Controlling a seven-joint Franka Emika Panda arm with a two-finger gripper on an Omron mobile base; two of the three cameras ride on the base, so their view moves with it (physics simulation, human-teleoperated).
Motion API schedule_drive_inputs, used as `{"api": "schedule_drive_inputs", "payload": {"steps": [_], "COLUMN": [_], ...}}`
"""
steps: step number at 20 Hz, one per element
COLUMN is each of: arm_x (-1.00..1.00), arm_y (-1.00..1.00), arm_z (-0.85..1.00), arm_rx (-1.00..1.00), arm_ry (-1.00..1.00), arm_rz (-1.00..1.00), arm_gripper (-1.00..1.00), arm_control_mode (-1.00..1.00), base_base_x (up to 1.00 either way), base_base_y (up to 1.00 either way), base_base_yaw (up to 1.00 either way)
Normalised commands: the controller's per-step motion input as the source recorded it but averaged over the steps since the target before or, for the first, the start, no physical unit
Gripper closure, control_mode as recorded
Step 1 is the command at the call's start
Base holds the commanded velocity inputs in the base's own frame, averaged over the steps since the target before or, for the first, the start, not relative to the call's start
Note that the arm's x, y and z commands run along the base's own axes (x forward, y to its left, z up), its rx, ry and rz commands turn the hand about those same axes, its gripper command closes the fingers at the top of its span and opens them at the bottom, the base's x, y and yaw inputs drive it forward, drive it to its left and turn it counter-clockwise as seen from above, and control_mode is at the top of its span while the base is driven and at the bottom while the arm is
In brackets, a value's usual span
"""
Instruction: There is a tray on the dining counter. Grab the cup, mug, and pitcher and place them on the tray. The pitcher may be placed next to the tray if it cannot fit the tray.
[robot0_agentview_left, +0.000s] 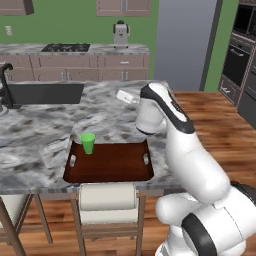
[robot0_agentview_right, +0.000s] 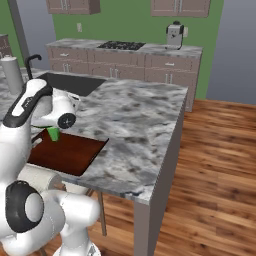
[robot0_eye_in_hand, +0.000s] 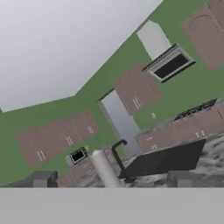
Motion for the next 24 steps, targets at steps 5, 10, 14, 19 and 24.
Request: {"api": "schedule_drive_inputs", "payload": {"steps": [5,10,14,19,24], "arm_x": [-0.49,-0.42,-0.84,-0.86,-0.77], "arm_y": [-0.52,-0.51,-0.42,-0.09,-0.15], "arm_z": [0.36,0.31,0.07,0.00,0.00], "arm_rx": [-0.23,-0.17,-0.12,-0.32,-0.33], "arm_ry": [0.12,0.28,0.33,0.26,0.13], "arm_rz": [0.00,0.00,0.00,0.00,0.00], "arm_gripper": [-1.00,-1.00,-1.00,-1.00,-1.00], "arm_control_mode": [-1.00,-1.00,-1.00,-1.00,-1.00], "base_base_x": [0.00,0.00,0.00,0.00,0.00], "base_base_y": [0.00,0.00,0.00,0.00,0.00], "base_base_yaw": [0.00,0.00,0.00,0.00,0.00]}}
